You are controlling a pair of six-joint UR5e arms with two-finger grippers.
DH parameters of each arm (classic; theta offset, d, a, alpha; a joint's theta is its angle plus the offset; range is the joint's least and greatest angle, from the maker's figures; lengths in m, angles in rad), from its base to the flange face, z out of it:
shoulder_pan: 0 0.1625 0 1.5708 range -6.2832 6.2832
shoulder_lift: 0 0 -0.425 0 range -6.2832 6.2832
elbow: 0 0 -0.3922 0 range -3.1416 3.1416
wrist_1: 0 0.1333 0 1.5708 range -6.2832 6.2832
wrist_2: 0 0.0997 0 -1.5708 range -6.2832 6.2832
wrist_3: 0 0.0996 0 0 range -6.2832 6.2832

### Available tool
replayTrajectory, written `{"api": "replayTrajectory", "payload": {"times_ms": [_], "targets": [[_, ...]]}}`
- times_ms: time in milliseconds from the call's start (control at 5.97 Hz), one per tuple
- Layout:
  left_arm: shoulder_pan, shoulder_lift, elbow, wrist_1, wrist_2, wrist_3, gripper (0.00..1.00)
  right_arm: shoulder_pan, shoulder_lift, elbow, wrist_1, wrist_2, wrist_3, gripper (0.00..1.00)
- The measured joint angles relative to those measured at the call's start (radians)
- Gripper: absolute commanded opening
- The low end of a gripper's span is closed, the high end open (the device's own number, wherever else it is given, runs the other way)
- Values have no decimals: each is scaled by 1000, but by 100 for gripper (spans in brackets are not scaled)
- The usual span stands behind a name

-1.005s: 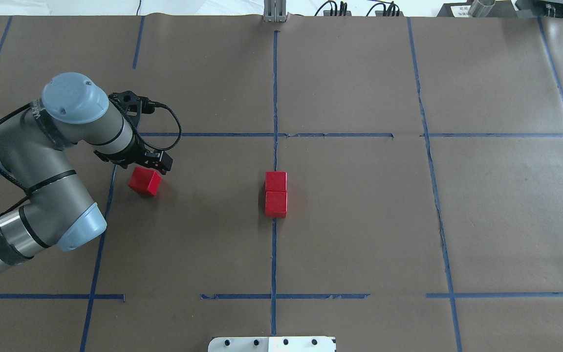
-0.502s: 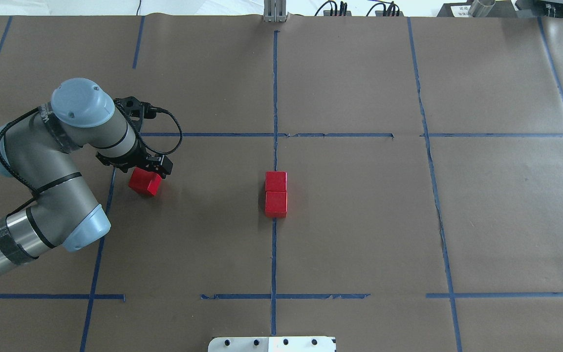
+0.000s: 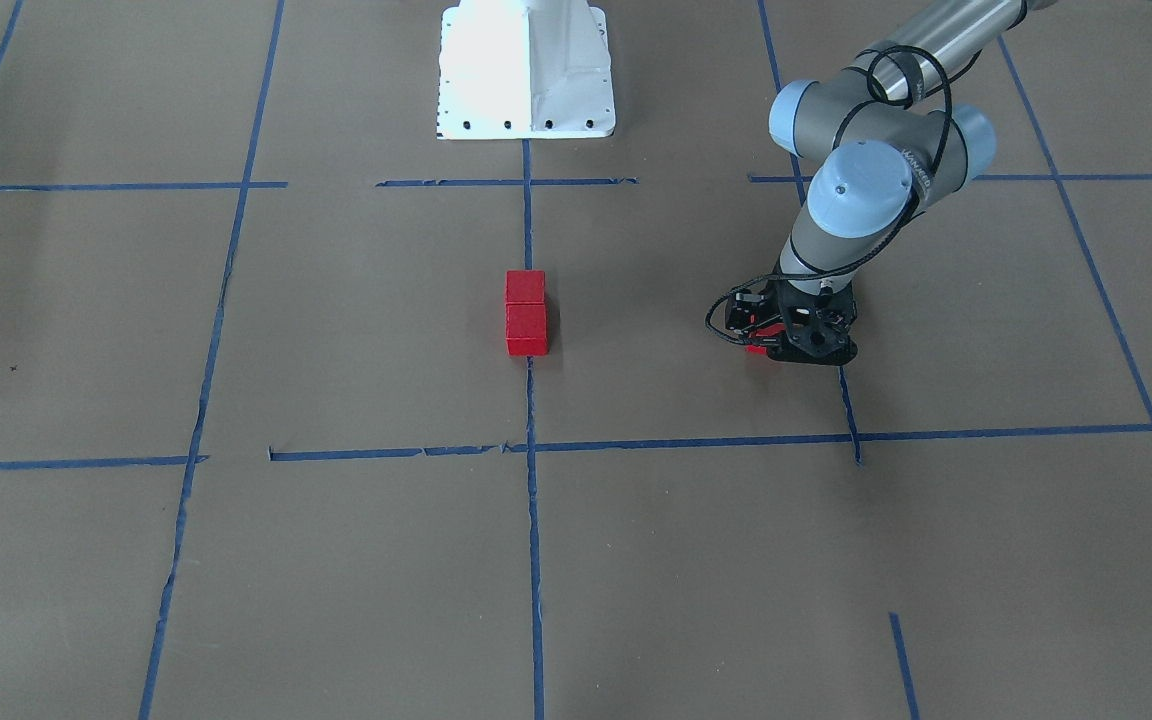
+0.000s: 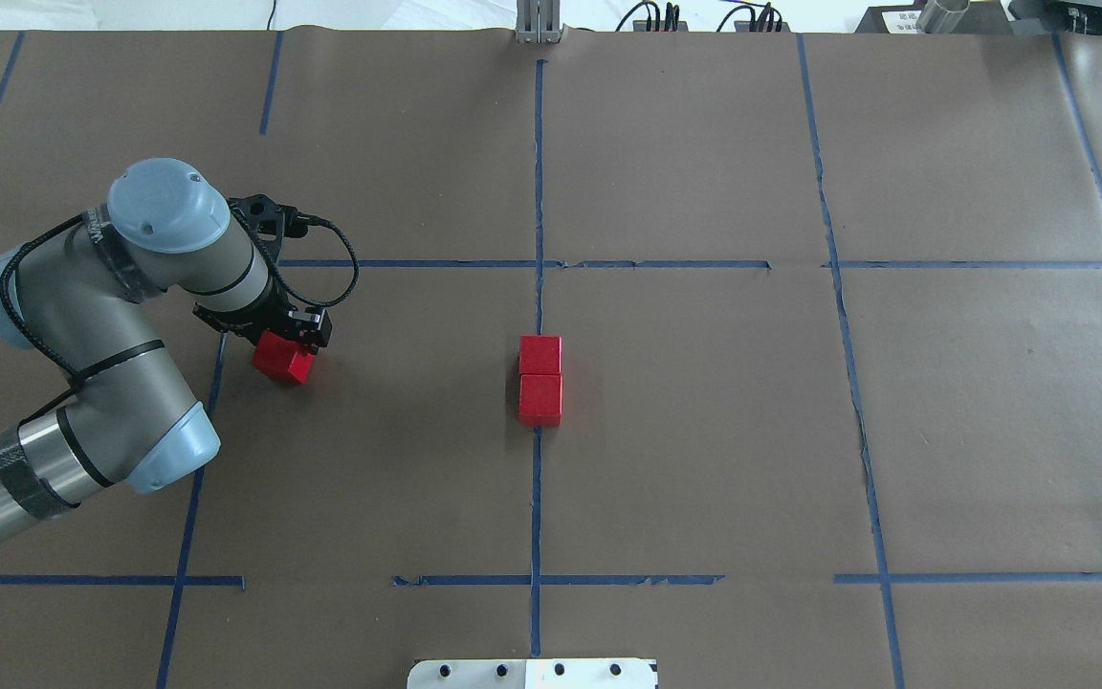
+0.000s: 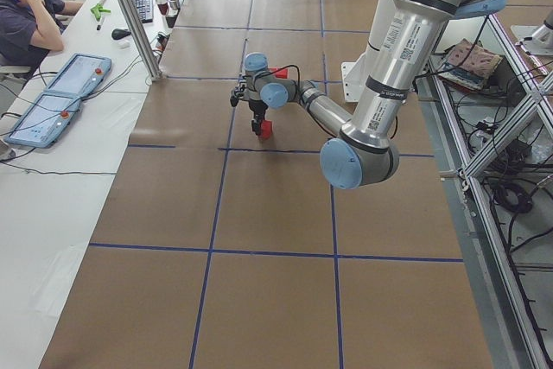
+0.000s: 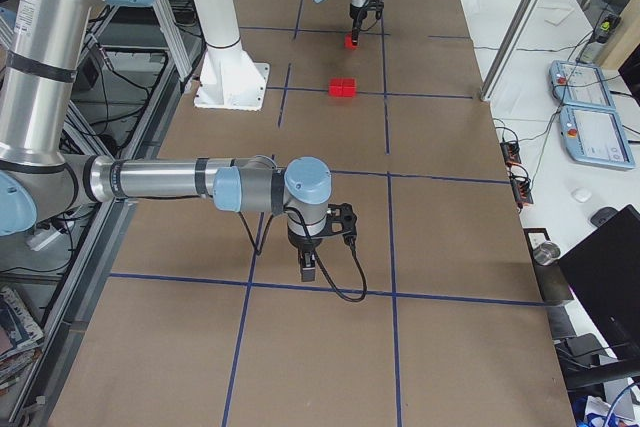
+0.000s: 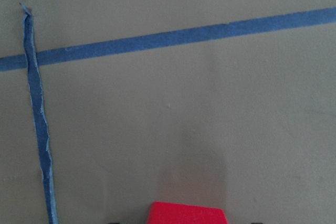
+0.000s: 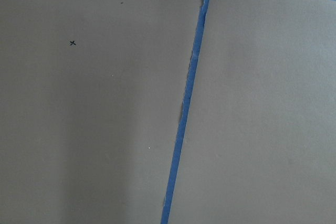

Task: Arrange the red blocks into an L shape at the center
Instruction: 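Grasp the last red cube with the left gripper and lift it, then carry the red cube with the left gripper beside the cube pair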

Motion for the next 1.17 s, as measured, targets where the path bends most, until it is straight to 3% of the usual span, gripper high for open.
{"api": "replayTrajectory", "payload": {"times_ms": [167,335,670,837,1172], "targets": [[0,-4,5,0,0,0,49,0,0,1,0,0,0,100],[1,-12,9,2,-1,-1,33,0,0,1,0,0,0,100],[-18,-38,-9,14,-3,-69,26,-1,0,2,-1,0,1,100],[-30,-47,-41,16,-2,-214,26,0,0,2,-1,0,1,100],[-29,-56,-116,16,7,-703,26,0,0,2,-1,1,2,100]]}}
